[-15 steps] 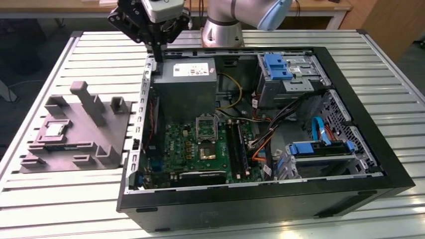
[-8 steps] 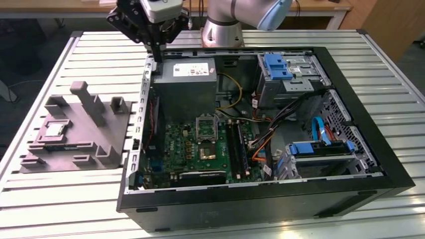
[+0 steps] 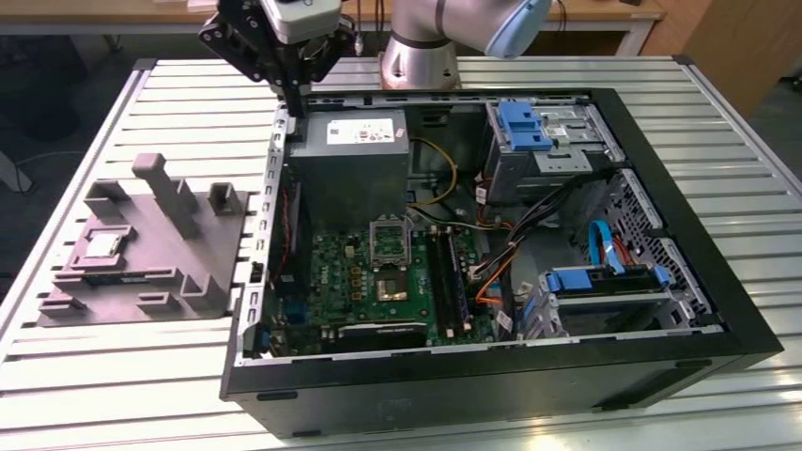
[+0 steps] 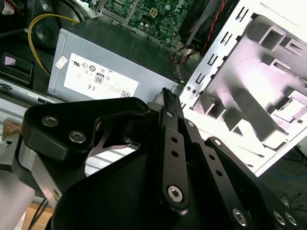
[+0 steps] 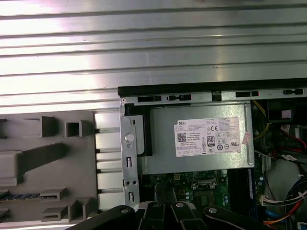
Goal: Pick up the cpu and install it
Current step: 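Reach for the cpu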
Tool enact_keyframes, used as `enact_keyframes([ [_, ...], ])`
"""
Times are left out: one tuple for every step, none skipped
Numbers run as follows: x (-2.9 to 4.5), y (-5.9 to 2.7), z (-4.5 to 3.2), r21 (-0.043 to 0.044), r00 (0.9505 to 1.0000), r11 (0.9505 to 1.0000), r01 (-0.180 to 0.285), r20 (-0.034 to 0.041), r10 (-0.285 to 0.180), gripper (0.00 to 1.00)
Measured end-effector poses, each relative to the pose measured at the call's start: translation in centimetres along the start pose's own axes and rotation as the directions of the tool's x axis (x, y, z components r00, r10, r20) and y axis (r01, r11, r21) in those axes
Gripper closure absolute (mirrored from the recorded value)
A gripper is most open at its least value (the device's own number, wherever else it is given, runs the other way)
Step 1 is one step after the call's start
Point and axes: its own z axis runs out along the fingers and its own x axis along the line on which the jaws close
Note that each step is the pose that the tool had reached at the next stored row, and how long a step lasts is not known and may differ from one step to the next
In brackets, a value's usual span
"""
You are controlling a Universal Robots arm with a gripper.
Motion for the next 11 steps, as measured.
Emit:
enact_keyframes([
  [0.02,0.0,0.0,0.0,1.0,1.0,0.0,0.0,0.0,0.89],
  [0.03,0.0,0.0,0.0,1.0,1.0,0.0,0.0,0.0,0.89],
  [0.05,0.0,0.0,0.0,1.0,1.0,0.0,0.0,0.0,0.89],
  [0.06,0.0,0.01,0.0,1.0,1.0,0.0,0.0,0.0,0.89],
  [0.07,-0.01,0.01,0.0,1.0,1.0,0.0,0.0,0.0,0.89],
  [0.09,-0.01,0.01,0.0,1.0,1.0,0.0,0.0,0.0,0.89],
  [0.1,-0.01,0.01,0.0,1.0,1.0,0.0,0.0,0.0,0.89],
  [0.12,-0.01,0.01,0.0,1.0,1.0,0.0,0.0,0.0,0.89],
  [0.13,-0.01,0.02,0.0,1.0,1.0,0.0,0.0,0.0,0.89],
  [0.15,-0.01,0.02,0.0,1.0,1.0,0.0,0.0,0.0,0.89],
  [0.16,-0.01,0.02,0.0,1.0,1.0,0.0,0.0,0.0,0.89],
])
